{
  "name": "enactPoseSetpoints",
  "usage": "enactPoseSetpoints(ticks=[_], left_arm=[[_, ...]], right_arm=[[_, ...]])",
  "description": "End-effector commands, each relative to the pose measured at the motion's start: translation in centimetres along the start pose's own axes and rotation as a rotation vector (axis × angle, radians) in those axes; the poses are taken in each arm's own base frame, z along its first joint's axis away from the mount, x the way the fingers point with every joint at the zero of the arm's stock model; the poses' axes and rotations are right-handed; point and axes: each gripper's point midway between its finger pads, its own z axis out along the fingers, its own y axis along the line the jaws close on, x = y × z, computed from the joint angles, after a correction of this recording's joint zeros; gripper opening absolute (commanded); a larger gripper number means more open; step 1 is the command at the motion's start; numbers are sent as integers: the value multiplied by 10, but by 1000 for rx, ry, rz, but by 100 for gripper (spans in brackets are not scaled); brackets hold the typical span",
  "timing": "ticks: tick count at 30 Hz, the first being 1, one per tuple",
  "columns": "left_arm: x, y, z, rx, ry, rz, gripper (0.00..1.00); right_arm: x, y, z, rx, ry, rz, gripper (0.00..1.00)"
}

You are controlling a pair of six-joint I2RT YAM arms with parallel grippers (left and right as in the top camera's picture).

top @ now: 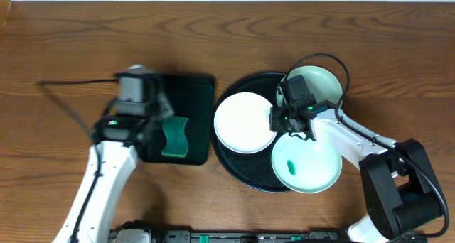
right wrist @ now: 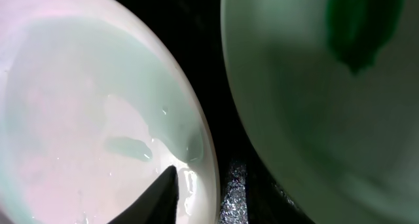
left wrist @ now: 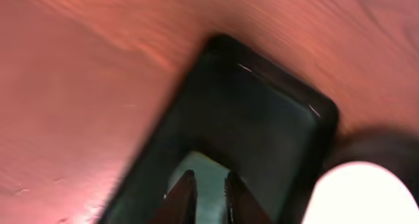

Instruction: Clean dirty plates on tray and stack at the side

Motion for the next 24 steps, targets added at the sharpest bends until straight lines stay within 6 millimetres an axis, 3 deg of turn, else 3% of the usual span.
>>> enactPoseSetpoints(ticks=[1, 5, 8, 20, 21, 24], left_arm=[[-18, 24, -9, -43, -38, -138, 23], [-16, 49, -8, -103, -13, -176, 25], [-16, 55, -9, -121, -6, -166, 34], [-6, 61, -10, -148, 33, -166, 67], [-4, 62, -10, -151, 39, -166, 79], [-4, 62, -10, -152, 40, -166, 80]], right_arm=[[8, -1, 8, 15, 20, -10, 28], [9, -1, 11, 15, 22, -8, 18], [9, 0, 11, 11, 25, -1, 13], [9, 1, 11, 9, 26, 4, 9], [9, 1, 11, 8, 27, 7, 9], [10, 1, 11, 9, 27, 7, 9]])
